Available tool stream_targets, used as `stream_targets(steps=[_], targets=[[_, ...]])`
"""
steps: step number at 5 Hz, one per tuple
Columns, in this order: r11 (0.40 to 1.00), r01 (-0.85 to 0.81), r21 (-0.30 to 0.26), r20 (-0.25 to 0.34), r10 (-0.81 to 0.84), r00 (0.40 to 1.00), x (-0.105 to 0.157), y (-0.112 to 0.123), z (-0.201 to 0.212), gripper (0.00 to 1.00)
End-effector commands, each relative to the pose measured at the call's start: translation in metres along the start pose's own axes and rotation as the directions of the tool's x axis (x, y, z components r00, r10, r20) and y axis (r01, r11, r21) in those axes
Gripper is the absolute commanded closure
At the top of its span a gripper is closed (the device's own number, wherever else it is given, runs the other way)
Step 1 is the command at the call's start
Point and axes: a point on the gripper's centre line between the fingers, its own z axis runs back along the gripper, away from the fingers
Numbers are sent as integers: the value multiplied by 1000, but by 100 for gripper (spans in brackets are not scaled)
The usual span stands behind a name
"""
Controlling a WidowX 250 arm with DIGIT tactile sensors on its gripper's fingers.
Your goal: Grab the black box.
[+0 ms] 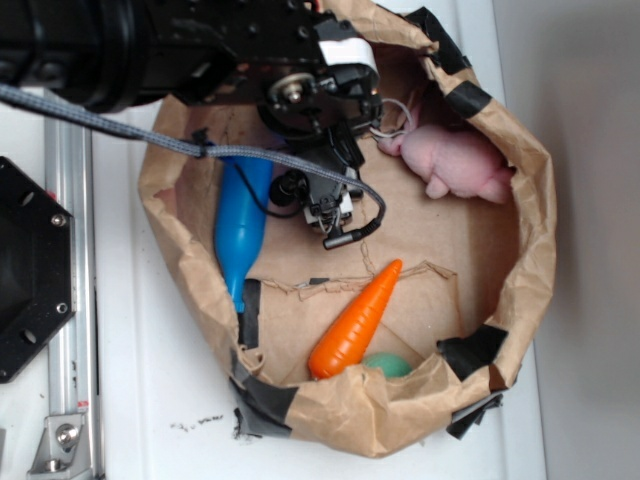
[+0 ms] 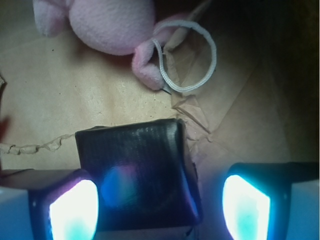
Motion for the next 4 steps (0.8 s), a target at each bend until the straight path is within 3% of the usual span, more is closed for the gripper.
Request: stream_targets(steps=[1, 3, 4], targets=[[998, 28, -56, 9, -28, 1000, 7, -8, 2, 0], [996, 86, -19, 6, -86, 996, -7, -29, -14, 0], [998, 64, -10, 24, -64, 998, -7, -28, -11, 100]])
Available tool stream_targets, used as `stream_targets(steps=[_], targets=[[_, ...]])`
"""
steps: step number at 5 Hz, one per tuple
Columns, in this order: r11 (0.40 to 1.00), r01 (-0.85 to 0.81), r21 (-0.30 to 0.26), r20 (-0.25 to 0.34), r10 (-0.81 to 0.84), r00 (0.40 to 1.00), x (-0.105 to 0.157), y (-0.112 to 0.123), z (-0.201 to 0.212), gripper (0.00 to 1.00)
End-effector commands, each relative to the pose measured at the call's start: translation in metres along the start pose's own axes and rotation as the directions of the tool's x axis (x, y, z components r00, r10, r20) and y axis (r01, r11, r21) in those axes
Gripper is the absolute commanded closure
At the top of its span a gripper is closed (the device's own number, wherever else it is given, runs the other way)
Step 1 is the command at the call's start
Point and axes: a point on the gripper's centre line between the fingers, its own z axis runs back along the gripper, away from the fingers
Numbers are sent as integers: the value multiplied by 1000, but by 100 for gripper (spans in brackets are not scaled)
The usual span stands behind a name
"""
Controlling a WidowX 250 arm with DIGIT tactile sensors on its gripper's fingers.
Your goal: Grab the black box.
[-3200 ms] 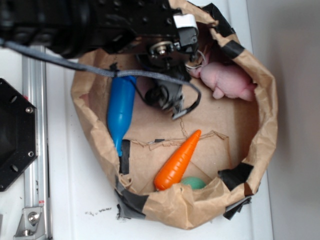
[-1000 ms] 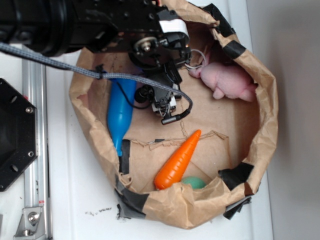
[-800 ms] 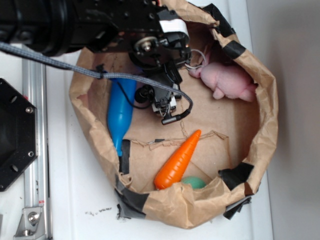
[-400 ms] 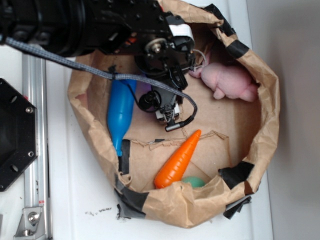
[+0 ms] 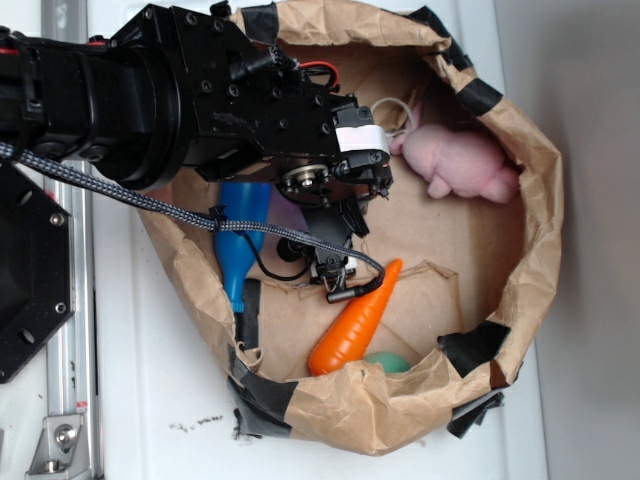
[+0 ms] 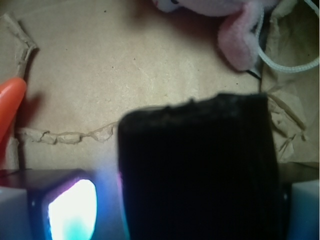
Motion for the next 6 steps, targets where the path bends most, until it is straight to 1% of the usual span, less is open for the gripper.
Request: stream_targets(steps=[1, 2, 3, 4, 5, 6], targets=[[999, -44, -4, 45, 44, 998, 6, 20, 23, 100], [995, -95, -33, 97, 98, 991, 11, 41, 62, 100], [988, -128, -88, 62, 133, 989, 8, 49, 105, 100], [989, -121, -89, 54, 126, 991, 7, 42, 135, 100], [992, -74, -101, 4, 75, 997, 6, 23, 155, 100], [998, -48, -52, -60, 45, 997, 5, 10, 162, 100]])
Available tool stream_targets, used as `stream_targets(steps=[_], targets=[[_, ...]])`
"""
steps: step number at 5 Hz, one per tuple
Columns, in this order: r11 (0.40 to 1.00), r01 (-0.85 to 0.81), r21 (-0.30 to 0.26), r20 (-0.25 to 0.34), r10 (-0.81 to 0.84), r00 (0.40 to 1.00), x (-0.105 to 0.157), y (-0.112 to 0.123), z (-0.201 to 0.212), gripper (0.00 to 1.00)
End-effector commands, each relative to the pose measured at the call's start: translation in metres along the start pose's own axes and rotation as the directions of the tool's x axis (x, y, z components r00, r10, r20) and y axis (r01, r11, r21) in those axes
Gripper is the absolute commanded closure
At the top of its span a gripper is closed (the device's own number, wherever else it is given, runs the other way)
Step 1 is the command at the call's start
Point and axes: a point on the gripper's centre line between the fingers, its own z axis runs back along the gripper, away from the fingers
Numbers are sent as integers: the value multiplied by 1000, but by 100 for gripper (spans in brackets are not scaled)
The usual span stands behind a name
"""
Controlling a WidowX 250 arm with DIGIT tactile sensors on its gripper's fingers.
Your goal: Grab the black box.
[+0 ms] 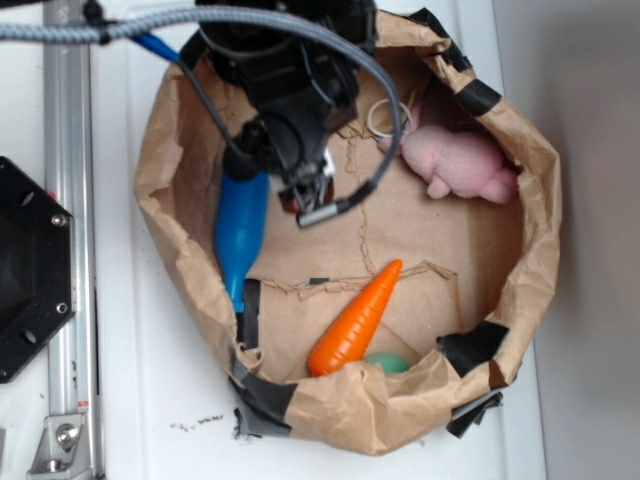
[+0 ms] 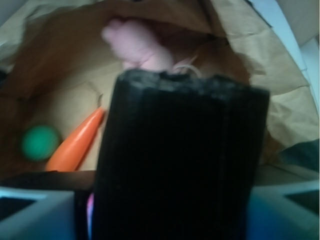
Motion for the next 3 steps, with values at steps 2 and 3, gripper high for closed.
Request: stream_targets(steps=[2, 3], targets=[[994, 28, 106, 19, -30, 999, 18, -13, 30, 100], [991, 39, 131, 23, -43, 999, 18, -11, 26, 100]])
